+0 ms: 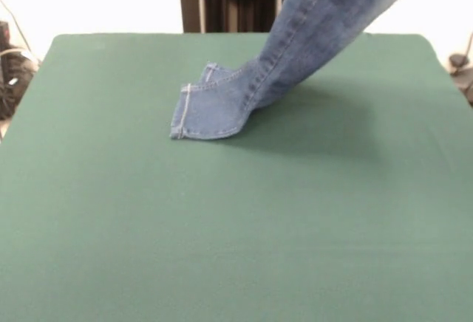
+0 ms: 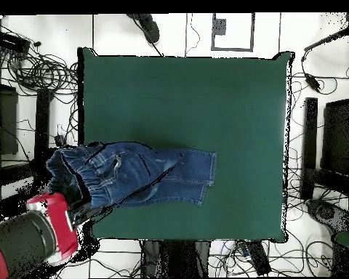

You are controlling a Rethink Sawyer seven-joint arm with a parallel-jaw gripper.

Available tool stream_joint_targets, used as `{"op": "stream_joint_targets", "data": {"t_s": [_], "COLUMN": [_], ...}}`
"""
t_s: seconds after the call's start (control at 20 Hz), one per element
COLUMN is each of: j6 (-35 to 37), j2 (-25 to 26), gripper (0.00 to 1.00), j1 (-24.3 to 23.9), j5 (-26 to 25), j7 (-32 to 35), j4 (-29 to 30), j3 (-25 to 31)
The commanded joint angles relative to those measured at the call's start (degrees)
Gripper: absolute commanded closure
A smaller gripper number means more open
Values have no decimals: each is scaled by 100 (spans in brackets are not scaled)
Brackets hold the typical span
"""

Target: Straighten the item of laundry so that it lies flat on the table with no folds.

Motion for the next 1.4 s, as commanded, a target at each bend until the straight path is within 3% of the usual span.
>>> {"op": "stream_joint_targets", "data": {"t_s": [0.05, 0.5, 0.8, 1.1, 1.4], "j6": [1024, 1132, 1910, 2395, 2909], "j2": [106, 134, 306, -533, -1849], "gripper": [100, 100, 100, 100, 100], "j1": [-110, -56, -25, -57, -172], "j5": [-224, -245, -167, -220, -354], "j7": [-559, -358, -190, -906, -1922], "j4": [-205, -257, -877, -844, -720], "j3": [320, 381, 354, 231, 58]}}
